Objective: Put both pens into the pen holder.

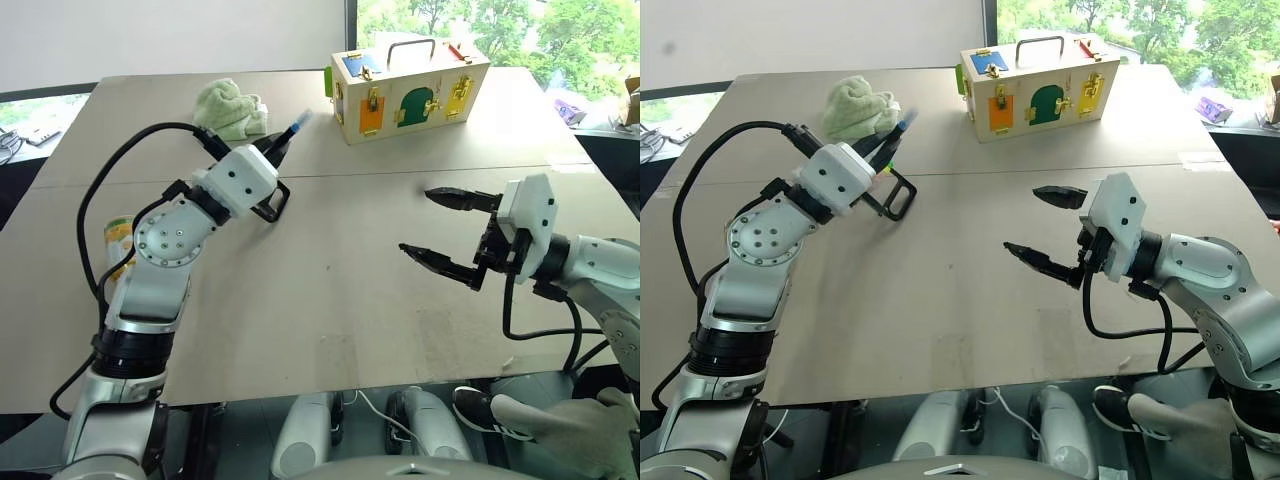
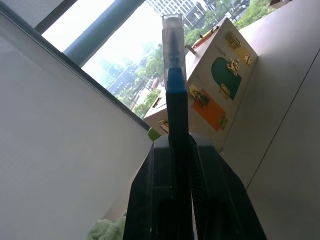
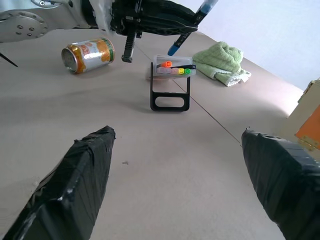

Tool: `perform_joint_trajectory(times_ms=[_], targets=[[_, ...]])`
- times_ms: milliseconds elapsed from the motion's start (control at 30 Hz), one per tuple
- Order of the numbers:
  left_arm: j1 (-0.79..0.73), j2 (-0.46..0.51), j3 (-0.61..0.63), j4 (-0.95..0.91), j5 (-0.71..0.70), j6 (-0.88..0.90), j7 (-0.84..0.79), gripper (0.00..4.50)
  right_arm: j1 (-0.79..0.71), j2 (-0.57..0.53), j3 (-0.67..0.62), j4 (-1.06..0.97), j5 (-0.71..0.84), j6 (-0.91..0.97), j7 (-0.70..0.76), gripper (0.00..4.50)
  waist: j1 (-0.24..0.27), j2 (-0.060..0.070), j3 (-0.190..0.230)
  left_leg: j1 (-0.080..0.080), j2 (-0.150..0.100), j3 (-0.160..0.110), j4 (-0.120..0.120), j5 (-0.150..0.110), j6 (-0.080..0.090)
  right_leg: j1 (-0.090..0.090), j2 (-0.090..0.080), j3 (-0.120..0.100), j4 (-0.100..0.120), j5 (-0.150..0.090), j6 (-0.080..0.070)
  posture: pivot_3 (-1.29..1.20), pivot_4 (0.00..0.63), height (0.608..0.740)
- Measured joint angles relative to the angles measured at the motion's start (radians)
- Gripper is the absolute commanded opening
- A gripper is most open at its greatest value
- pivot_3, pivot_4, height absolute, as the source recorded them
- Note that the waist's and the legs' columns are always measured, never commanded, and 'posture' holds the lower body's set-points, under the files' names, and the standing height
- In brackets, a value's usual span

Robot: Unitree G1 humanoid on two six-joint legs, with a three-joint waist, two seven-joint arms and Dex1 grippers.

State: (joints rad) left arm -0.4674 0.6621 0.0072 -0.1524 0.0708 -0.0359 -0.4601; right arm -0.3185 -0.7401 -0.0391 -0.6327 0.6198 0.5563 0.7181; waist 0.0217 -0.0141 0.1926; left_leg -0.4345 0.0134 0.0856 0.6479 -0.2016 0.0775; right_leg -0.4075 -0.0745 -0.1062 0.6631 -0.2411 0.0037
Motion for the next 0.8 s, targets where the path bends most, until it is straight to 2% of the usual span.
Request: perform_joint_trajectory(times_ms=[233, 500, 667, 800], targets=[[-0.034, 0.001, 0.002, 0.136, 0.034, -0.123, 0.014, 0.0, 0.025, 0.0, 0.002, -0.001, -0.058, -0.018, -0.001, 4.41, 0.0, 0.0, 0.0, 0.0, 0.0, 0.001, 0.0, 0.0, 0.0, 0.0, 0.0, 0.0, 0.0, 0.0, 0.0, 0.0, 0.15, 0.74], [-0.131, 0.001, -0.002, 0.457, 0.051, -0.339, 0.016, 0.0, 0.026, 0.006, 0.003, -0.003, -0.085, -0.022, -0.004, 4.41, -0.003, 0.0, 0.0, 0.0, 0.0, 0.001, 0.001, 0.0, 0.0, 0.0, 0.0, -0.001, 0.001, 0.0, 0.0, 0.0, 0.15, 0.74], [-0.137, -0.001, -0.008, 0.568, 0.042, -0.403, -0.017, 0.0, 0.028, 0.006, 0.003, -0.007, -0.094, -0.021, -0.006, 4.41, -0.007, 0.0, 0.0, 0.0, 0.0, 0.001, 0.001, 0.0, 0.0, 0.0, 0.0, -0.001, 0.001, 0.0, 0.0, 0.0, 0.15, 0.74], [-0.141, -0.001, -0.008, 0.582, 0.038, -0.43, -0.023, 0.0, 0.029, 0.006, 0.003, -0.016, -0.099, -0.015, -0.01, 4.41, -0.005, 0.0, 0.0, 0.0, 0.0, 0.001, 0.001, 0.0, 0.0, 0.0, 0.0, -0.001, 0.001, 0.0, 0.001, 0.0, 0.15, 0.74]])
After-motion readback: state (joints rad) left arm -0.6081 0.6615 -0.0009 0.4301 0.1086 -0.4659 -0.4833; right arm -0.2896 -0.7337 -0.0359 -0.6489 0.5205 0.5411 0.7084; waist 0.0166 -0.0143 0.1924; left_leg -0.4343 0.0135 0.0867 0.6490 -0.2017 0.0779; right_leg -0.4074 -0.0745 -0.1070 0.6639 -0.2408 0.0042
